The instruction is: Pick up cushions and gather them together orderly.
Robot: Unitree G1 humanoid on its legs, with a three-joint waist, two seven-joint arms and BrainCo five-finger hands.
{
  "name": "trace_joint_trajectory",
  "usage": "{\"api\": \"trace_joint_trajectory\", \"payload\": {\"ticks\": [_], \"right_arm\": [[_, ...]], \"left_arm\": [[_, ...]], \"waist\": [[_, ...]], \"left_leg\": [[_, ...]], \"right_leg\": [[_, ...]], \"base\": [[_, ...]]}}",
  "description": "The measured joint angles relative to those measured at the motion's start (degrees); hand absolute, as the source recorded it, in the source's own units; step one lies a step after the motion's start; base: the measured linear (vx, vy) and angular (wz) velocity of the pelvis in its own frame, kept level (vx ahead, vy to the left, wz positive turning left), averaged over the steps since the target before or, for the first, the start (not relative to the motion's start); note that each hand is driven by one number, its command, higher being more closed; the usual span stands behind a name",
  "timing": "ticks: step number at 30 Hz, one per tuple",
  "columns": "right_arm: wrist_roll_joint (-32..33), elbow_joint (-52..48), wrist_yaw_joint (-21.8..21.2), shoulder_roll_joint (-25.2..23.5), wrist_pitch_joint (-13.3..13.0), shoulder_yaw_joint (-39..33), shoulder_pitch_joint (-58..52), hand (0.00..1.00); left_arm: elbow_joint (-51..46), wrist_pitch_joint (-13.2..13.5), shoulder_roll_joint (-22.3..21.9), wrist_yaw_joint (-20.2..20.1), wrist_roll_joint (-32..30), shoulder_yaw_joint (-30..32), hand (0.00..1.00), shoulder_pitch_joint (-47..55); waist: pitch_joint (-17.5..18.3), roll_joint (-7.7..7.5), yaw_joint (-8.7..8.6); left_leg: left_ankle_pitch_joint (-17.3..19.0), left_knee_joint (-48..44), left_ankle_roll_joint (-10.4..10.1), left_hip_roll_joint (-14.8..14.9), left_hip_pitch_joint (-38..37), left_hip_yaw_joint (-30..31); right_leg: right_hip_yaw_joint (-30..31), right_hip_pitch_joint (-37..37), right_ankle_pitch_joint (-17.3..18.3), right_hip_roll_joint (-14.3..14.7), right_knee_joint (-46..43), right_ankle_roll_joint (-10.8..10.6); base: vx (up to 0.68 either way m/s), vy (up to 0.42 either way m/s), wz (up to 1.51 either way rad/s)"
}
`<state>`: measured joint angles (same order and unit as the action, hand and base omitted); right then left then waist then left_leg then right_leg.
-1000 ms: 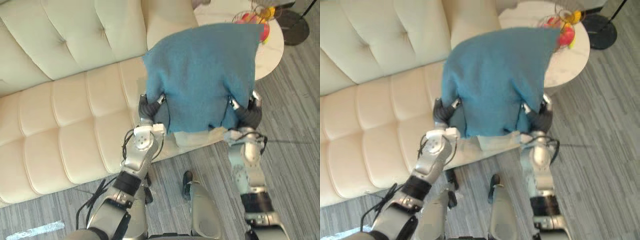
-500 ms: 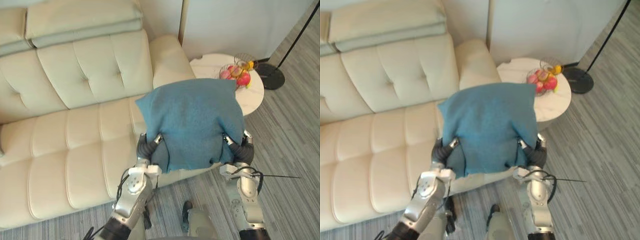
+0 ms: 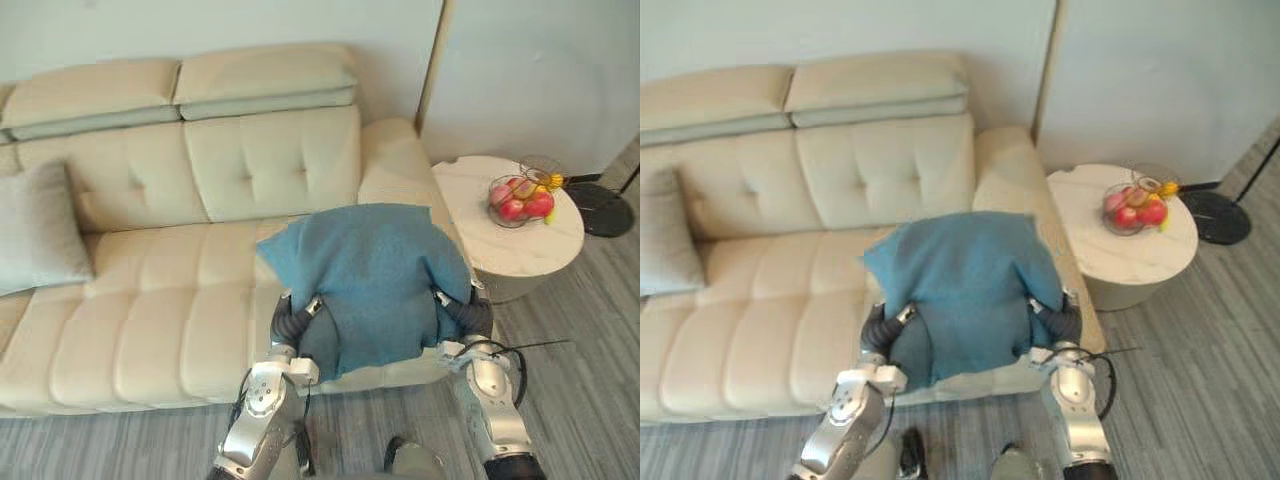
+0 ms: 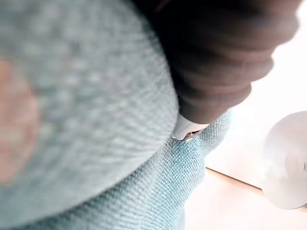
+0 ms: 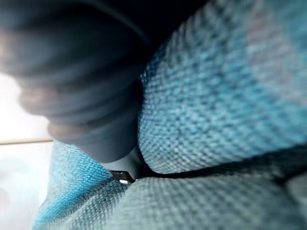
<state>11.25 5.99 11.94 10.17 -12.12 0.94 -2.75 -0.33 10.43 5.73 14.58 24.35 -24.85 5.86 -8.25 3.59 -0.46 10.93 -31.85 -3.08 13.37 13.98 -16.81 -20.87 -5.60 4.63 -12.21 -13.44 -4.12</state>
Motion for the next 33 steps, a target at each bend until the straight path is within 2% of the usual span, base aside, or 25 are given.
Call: {"api": "trace_joint_trajectory", "payload": {"ticks": [2,3,4,6,7,8,9,10,11,12,14,16,17,18,19,20,21,23,24,26,28,30,31,32,33], "right_arm": [[-0.1,0.01,0.46,0.0,0.03,-1.57,0.0,1.0],[-0.11,0.24,0.66,-0.4,0.1,-2.2,0.07,1.0],[-0.2,0.43,0.82,-1.21,0.58,-2.6,-0.06,1.0],[-1.47,0.44,1.12,-2.06,0.84,-2.8,-0.01,1.0],[-2.14,0.92,1.13,-2.39,0.94,-2.8,0.28,1.0],[-2.19,2.37,1.12,-3.16,1.27,-2.79,0.97,1.0],[-2.16,3.72,1.12,-3.96,1.55,-2.63,1.31,1.0],[-2.15,5.19,1.12,-4.41,1.84,-2.24,1.12,1.0],[-2.15,5.66,1.05,-4.5,1.96,-2.06,0.85,1.0],[-2.16,6.01,0.82,-4.4,1.96,-1.75,0.59,1.0],[-2.15,6.01,0.53,-4.02,1.9,-1.74,0.59,1.0],[-2.1,6.01,0.08,-2.81,1.75,-1.78,0.52,1.0],[-2.09,6.0,0.03,-2.62,1.68,-1.87,0.38,1.0],[-2.1,5.94,0.03,-2.12,1.63,-2.3,-0.27,1.0],[-2.07,5.84,0.05,-1.52,1.69,-3.04,-1.13,1.0],[-2.04,5.53,0.13,-1.0,1.95,-3.54,-1.98,1.0],[-2.02,4.21,0.25,-1.05,2.32,-3.7,-3.17,1.0],[-2.06,-1.68,0.47,-1.09,3.49,-4.19,-6.57,1.0],[-2.06,-5.44,0.63,-1.15,3.47,-4.34,-8.13,1.0],[-2.06,-10.05,1.08,-1.28,2.61,-4.43,-8.56,1.0],[-2.05,-11.79,1.56,-1.42,1.66,-4.88,-6.42,1.0],[-2.3,-11.35,3.01,-1.81,1.26,-4.88,-3.52,1.0],[-2.38,-10.36,3.48,-1.7,1.07,-4.85,-2.12,1.0],[-2.56,-8.49,3.63,-1.14,0.9,-4.77,-1.17,1.0],[-2.67,-6.25,3.65,-1.72,0.99,-4.75,-0.68,1.0]], "left_arm": [[0.89,0.02,0.09,-1.0,0.08,-1.27,1.0,-1.39],[1.73,0.03,0.38,-1.28,0.25,-1.65,1.0,-2.41],[2.75,0.03,0.88,-1.3,0.64,-1.74,1.0,-2.79],[3.26,0.03,1.67,-1.3,0.62,-1.86,1.0,-2.82],[3.3,0.0,2.19,-1.3,0.58,-1.81,1.0,-2.74],[3.39,-0.08,2.59,-1.3,0.55,-1.5,1.0,-2.5],[3.43,-0.14,2.89,-1.28,0.54,-1.21,1.0,-2.33],[3.67,-0.16,3.68,-1.28,0.47,-1.24,1.0,-2.3],[3.78,-0.17,4.15,-1.29,0.44,-1.24,1.0,-2.24],[3.85,-0.18,4.58,-1.3,0.41,-1.28,1.0,-2.13],[3.85,-0.16,4.58,-1.36,0.32,-1.43,1.0,-2.11],[3.81,-0.11,4.55,-2.06,-0.61,-1.81,1.0,-2.24],[3.81,-0.11,4.55,-2.27,-0.6,-2.11,1.0,-2.29],[3.83,-0.18,4.47,-2.39,-0.59,-2.96,1.0,-2.36],[4.5,-0.32,3.76,-2.45,-0.62,-3.91,1.0,-2.71],[4.66,-1.13,2.58,-2.45,-0.64,-4.4,1.0,-2.77],[4.67,-1.37,1.87,-2.45,-0.65,-4.42,1.0,-2.72],[4.62,-1.44,1.79,-2.63,-0.64,-4.4,1.0,-2.68],[4.18,-1.41,1.88,-2.9,-0.62,-4.33,1.0,-2.32],[1.76,-1.15,1.82,-3.28,-0.6,-4.18,1.0,-1.14],[-0.53,-0.05,1.33,-3.57,-0.62,-3.89,1.0,-1.13],[-0.75,0.71,0.86,-3.57,-0.63,-3.82,1.0,-1.88],[-0.71,0.89,0.43,-3.53,-0.63,-3.83,1.0,-1.88],[-0.6,1.08,0.51,-3.52,-0.68,-3.95,1.0,-1.71],[0.09,1.12,1.27,-3.51,-0.71,-3.94,1.0,-1.87]], "waist": [[0.48,0.75,-1.0],[0.26,0.21,-1.1],[0.34,-1.47,-1.15],[1.06,-2.63,-1.14],[1.01,-2.63,-0.64],[0.98,-2.57,-0.2],[0.82,-2.32,-0.22],[0.7,-2.12,-0.32],[0.67,-2.1,-0.54],[0.66,-2.18,-0.6],[0.67,-2.19,-0.82],[0.75,-2.3,-2.59],[0.84,-2.46,-3.18],[1.13,-3.33,-3.94],[1.27,-3.32,-4.27],[1.31,-1.99,-4.24],[1.38,-1.6,-4.08],[1.27,-1.62,-3.54],[1.19,-1.94,-3.03],[2.27,-3.1,-1.94],[2.39,-3.74,-1.12],[2.42,-4.13,-0.42],[2.88,-3.36,-0.22],[3.56,-2.39,-0.09],[4.68,-3.75,-0.27]], "left_leg": [[2.82,5.63,-3.31,-0.44,-1.13,1.84],[3.54,6.4,-2.56,-1.92,-0.77,2.03],[3.35,6.66,-1.22,-4.6,0.05,2.26],[4.78,4.16,1.03,-7.39,2.85,3.14],[6.19,1.47,2.58,-8.33,4.52,3.31],[6.9,0.53,3.52,-9.06,4.84,3.27],[7.03,0.95,3.99,-9.47,4.27,3.35],[6.68,3.04,4.62,-10.09,2.43,3.71],[6.15,4.84,4.87,-10.47,0.96,3.82],[5.41,8.72,5.52,-11.57,-2.04,3.95],[4.52,13.55,6.27,-12.7,-5.07,4.11],[3.74,17.44,6.09,-14.13,-7.08,5.54],[3.48,17.78,5.74,-14.56,-7.42,5.99],[3.74,17.64,5.47,-16.1,-8.32,7.04],[4.78,17.11,4.77,-16.76,-9.24,7.99],[5.34,15.45,3.63,-15.56,-9.25,7.85],[5.37,12.65,2.67,-14.53,-9.09,6.69],[3.76,-0.7,-0.02,-10.88,-7.4,2.46],[4.22,-8.98,0.1,-7.53,-5.63,-1.06],[6.0,-14.3,2.73,-3.0,-2.06,-4.74],[7.12,-11.22,2.14,-1.56,1.77,-2.7],[6.35,-2.15,1.06,-2.93,2.92,1.89],[1.45,8.71,-0.68,-3.66,1.11,6.55],[-6.81,15.46,-2.82,-3.21,-0.9,9.51],[-5.54,17.02,-3.35,-4.45,-2.16,9.35]], "right_leg": [[-2.68,-0.53,-2.36,-1.71,2.25,-1.81],[-2.98,-0.6,-2.81,-3.01,2.52,-2.56],[-2.65,-0.87,-2.72,-5.08,2.61,-2.8],[0.12,-3.06,-2.54,-6.92,1.12,-2.43],[2.14,-5.02,-2.27,-7.87,-2.17,-1.44],[5.52,-7.65,-2.21,-8.36,-6.54,0.89],[9.47,-9.9,-1.63,-7.75,-11.02,3.0],[14.44,-11.43,0.52,-5.39,-15.96,2.51],[16.23,-11.79,2.13,-3.69,-18.17,1.6],[16.1,-12.42,4.99,-0.8,-20.6,1.44],[13.81,-13.67,7.61,2.87,-20.36,1.87],[9.49,-16.91,8.35,7.34,-18.12,2.38],[8.71,-17.52,8.0,8.03,-16.52,2.96],[8.63,-17.27,5.58,8.52,-12.55,6.49],[8.21,-16.8,4.25,8.26,-12.05,8.44],[6.07,-15.15,4.29,8.21,-11.5,8.63],[5.34,-13.27,4.51,8.59,-10.47,9.02],[4.99,-6.21,4.58,9.93,-6.54,9.13],[6.1,-1.96,4.59,10.7,-4.26,9.13],[7.75,0.37,4.59,10.56,-3.24,9.13],[10.0,0.71,4.59,9.7,-3.06,9.14],[12.47,0.8,4.58,8.68,-3.09,9.02],[13.61,0.95,4.96,8.71,-3.56,7.5],[15.0,1.62,6.32,9.37,-3.68,4.38],[16.37,1.74,7.54,8.44,-3.42,2.58]], "base": [[-0.11,0.303,0.78],[-0.11,0.434,0.81],[-0.07,0.366,0.66],[-0.02,0.384,0.52],[0.02,0.337,0.23],[0.06,0.323,0.09],[0.11,0.264,0.08],[0.13,0.225,0.19],[0.14,0.132,0.2],[0.16,0.087,0.08],[0.18,0.068,0.01],[0.25,0.024,0.35],[0.42,-0.042,0.68],[0.39,-0.065,0.67],[0.53,-0.078,0.58],[0.38,-0.05,0.38],[0.55,-0.082,0.25],[0.47,-0.075,0.23],[0.4,-0.017,0.02],[0.37,0.018,-0.29],[0.25,0.11,-0.47],[0.21,0.202,-0.65],[0.18,0.219,-0.76],[0.25,0.294,-0.69],[0.24,0.265,-0.36]]}}
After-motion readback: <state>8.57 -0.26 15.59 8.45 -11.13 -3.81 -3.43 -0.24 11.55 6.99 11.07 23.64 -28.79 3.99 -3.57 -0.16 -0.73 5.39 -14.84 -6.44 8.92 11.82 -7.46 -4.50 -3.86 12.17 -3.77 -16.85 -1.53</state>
